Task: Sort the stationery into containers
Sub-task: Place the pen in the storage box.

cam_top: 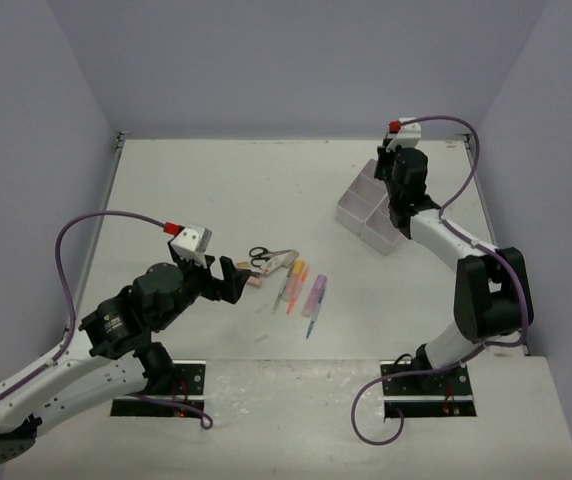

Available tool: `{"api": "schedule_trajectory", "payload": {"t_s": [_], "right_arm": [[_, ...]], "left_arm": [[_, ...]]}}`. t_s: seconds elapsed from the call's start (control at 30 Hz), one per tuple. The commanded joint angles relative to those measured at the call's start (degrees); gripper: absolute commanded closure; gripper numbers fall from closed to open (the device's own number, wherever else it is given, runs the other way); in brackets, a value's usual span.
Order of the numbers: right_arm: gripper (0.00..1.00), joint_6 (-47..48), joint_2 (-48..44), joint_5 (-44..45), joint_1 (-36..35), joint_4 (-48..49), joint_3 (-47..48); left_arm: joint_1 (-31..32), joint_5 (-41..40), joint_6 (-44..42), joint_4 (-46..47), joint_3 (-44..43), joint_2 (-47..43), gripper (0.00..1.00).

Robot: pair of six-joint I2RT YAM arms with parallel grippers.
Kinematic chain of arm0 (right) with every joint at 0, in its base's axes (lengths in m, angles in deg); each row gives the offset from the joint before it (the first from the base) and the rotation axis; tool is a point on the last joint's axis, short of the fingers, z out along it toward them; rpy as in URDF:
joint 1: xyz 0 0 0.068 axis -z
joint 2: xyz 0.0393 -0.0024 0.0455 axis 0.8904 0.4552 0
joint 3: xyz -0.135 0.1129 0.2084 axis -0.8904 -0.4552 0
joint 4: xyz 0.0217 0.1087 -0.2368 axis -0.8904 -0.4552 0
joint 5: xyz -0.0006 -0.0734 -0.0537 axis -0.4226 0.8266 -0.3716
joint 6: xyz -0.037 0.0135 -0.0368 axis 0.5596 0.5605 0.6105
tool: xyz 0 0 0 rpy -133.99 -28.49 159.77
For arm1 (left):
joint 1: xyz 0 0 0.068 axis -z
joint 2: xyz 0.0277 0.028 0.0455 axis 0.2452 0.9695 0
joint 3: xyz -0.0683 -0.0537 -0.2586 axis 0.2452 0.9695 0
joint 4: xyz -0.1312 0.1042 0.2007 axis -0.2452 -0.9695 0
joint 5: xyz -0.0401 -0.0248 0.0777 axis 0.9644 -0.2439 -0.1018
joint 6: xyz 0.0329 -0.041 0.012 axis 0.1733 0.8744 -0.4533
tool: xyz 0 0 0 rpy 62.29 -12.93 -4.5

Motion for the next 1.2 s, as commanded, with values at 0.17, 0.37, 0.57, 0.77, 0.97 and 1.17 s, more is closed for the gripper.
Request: {"api": "schedule_trajectory", "payload": {"t_s": [0.17, 0.37, 0.57, 0.77, 0.97, 1.17], "right_arm": [[0.98, 2.34, 4.02, 1.13, 1.45, 6.85, 0.9], [0.68, 0.83, 2.46, 0.41, 1.45, 8.08, -2.49], [0.47, -0.71, -0.85, 0.16, 1.53, 10.18, -6.28], [0.38, -7.71, -10.97, -2.84, 1.16, 3.82, -7.56], [0.02, -14.97, -22.97, -2.62, -4.29, -16.49, -2.7], [0.01, -18.82, -25.17, 7.59, -17.23, -40.12, 3.03]], "left_arm": [[-0.06, 3.25, -0.51, 3.33, 0.47, 0.61, 0.0], [-0.05, 3.07, 0.26, 4.13, 0.75, 0.7, 0.0], [-0.05, 1.79, 0.19, 3.88, 0.65, 0.61, 0.0], [-0.05, -3.55, 3.56, 1.43, -0.37, 0.73, 0.0], [-0.05, -14.91, 8.78, -4.04, -3.89, 3.78, 0.0], [-0.04, -14.3, 11.33, -4.76, -6.2, 11.26, 0.0]]}}
